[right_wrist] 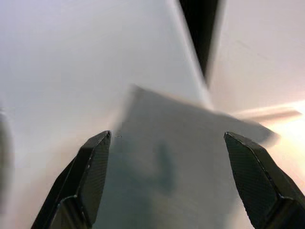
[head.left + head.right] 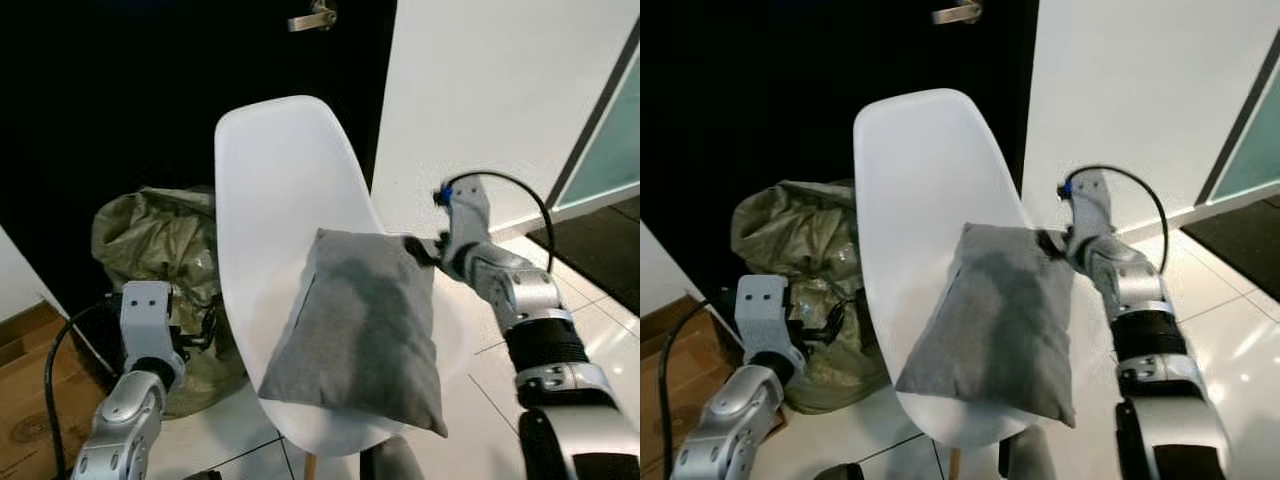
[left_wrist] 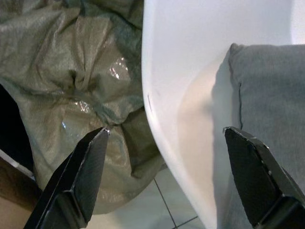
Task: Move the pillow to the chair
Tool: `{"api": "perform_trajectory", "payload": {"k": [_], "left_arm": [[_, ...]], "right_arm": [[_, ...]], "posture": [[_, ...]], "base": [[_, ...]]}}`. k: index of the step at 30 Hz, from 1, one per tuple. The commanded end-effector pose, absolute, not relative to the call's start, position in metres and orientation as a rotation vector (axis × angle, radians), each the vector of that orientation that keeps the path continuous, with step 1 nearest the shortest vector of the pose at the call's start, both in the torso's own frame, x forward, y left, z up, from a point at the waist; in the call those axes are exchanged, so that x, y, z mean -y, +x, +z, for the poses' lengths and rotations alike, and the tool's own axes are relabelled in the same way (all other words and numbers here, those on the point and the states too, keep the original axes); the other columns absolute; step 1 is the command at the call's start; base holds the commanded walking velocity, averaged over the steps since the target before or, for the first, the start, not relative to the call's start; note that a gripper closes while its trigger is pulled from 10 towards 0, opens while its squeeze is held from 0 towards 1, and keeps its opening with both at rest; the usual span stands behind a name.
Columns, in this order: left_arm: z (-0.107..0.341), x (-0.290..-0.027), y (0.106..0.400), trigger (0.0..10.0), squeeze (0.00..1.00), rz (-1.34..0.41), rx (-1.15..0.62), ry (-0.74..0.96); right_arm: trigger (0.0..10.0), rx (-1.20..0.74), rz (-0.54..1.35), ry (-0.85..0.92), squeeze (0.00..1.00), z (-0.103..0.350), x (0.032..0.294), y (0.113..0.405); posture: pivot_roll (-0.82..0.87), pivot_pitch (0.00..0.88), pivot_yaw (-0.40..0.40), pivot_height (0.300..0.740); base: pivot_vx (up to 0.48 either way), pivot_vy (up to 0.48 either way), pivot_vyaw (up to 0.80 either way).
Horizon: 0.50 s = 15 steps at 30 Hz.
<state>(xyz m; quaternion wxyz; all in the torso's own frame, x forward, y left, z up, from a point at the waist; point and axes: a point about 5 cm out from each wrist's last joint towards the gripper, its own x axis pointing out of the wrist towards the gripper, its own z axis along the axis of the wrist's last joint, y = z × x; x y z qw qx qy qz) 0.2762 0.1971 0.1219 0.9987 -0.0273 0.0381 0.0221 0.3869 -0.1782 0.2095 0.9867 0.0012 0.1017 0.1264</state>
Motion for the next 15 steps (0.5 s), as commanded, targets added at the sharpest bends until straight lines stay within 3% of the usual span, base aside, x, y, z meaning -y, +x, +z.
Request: {"api": "perform_trajectory", "payload": {"k": [1,15], "left_arm": [[0.12,-0.202,0.274,10.0,0.0,0.074,-0.086,-0.057],[0.121,-0.209,0.277,10.0,0.0,0.184,-0.083,0.014]], "right_arm": [[10.0,-0.188,0.273,0.039,0.0,0.208,0.178,0.385],[10.0,-0.215,0.404,0.121,0.0,0.167,0.138,0.373]], "posture": [[-0.16,0.045,-0.009,0.583],[-0.15,0.041,-0.009,0.638]], "base": [[0.0,0.0,0.0],[0.0,0.0,0.0]]}}
